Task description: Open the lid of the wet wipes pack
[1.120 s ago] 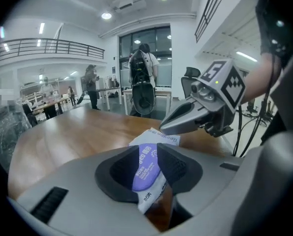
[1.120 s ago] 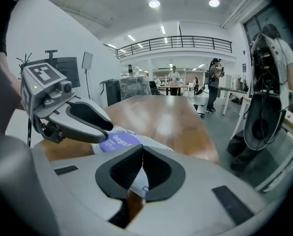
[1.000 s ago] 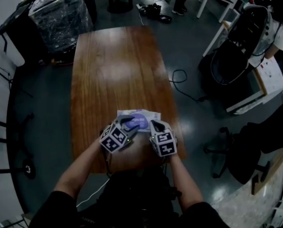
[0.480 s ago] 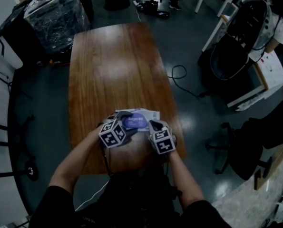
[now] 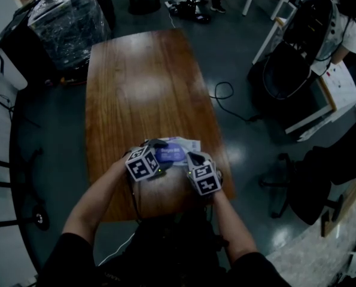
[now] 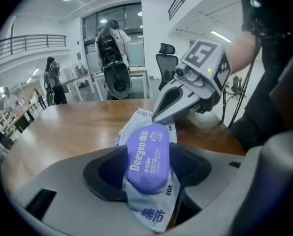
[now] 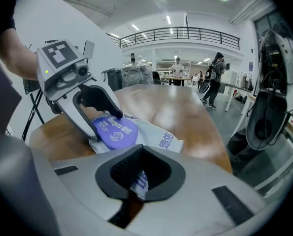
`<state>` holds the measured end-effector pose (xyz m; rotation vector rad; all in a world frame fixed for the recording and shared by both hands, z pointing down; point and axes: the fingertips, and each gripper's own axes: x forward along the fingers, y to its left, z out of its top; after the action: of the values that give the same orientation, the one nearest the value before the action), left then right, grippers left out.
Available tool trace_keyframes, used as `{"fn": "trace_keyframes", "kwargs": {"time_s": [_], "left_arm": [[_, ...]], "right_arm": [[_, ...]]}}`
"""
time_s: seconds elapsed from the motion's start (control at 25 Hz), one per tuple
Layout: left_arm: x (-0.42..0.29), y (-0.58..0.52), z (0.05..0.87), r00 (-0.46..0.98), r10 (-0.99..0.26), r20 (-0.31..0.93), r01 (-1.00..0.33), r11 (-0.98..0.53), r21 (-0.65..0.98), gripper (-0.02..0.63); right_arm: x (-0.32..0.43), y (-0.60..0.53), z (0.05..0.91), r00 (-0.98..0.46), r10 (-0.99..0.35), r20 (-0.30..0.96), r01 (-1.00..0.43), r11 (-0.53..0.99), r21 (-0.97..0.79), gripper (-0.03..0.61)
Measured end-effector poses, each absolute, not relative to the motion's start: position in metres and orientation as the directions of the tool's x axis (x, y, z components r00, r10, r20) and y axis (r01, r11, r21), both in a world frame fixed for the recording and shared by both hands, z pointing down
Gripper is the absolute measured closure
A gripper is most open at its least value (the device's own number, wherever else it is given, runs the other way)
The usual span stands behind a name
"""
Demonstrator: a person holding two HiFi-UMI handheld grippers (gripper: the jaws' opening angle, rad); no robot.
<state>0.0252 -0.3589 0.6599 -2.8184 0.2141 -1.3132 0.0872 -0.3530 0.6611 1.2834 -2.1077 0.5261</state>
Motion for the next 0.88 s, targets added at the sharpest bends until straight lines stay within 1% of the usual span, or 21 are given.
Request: {"fn": "trace_keyframes", "kwargs": {"time_s": [0.2, 0.36, 0.48, 0.6, 0.72, 0.8, 0.88], "left_arm": [[0.024, -0.362, 0.655, 0.658, -0.07, 0.75, -0.138, -0.99, 0.029, 0.337], [0.026, -0.366, 0.649, 0.712, -0.03, 0.702, -0.183, -0.972, 0.144, 0.348], [0.026, -0.365, 0.64, 0.738, -0.031, 0.674, -0.187, -0.969, 0.16, 0.357], [0.027, -0.364, 0.627, 0.755, -0.057, 0.653, -0.18, -0.976, 0.122, 0.421], [0.029, -0.37, 0.611, 0.769, -0.116, 0.629, -0.198, -0.978, 0.062, 0.496], [0.03, -0.376, 0.605, 0.772, -0.142, 0.619, -0.209, -0.977, 0.036, 0.513], [0.03, -0.384, 0.602, 0.776, -0.168, 0.608, -0.234, -0.972, 0.03, 0.515]], "right_arm": [[0.086, -0.353, 0.66, -0.349, -0.649, 0.676, -0.891, 0.452, -0.026, 0.568], [0.089, -0.354, 0.662, -0.347, -0.647, 0.679, -0.891, 0.454, -0.023, 0.568], [0.088, -0.354, 0.662, -0.351, -0.647, 0.677, -0.89, 0.455, -0.027, 0.568], [0.088, -0.353, 0.663, -0.352, -0.647, 0.676, -0.891, 0.454, -0.03, 0.568], [0.089, -0.353, 0.663, -0.35, -0.648, 0.677, -0.892, 0.451, -0.029, 0.568], [0.088, -0.353, 0.663, -0.346, -0.649, 0.677, -0.893, 0.45, -0.026, 0.568], [0.087, -0.353, 0.663, -0.346, -0.649, 0.677, -0.893, 0.45, -0.024, 0.568]]}}
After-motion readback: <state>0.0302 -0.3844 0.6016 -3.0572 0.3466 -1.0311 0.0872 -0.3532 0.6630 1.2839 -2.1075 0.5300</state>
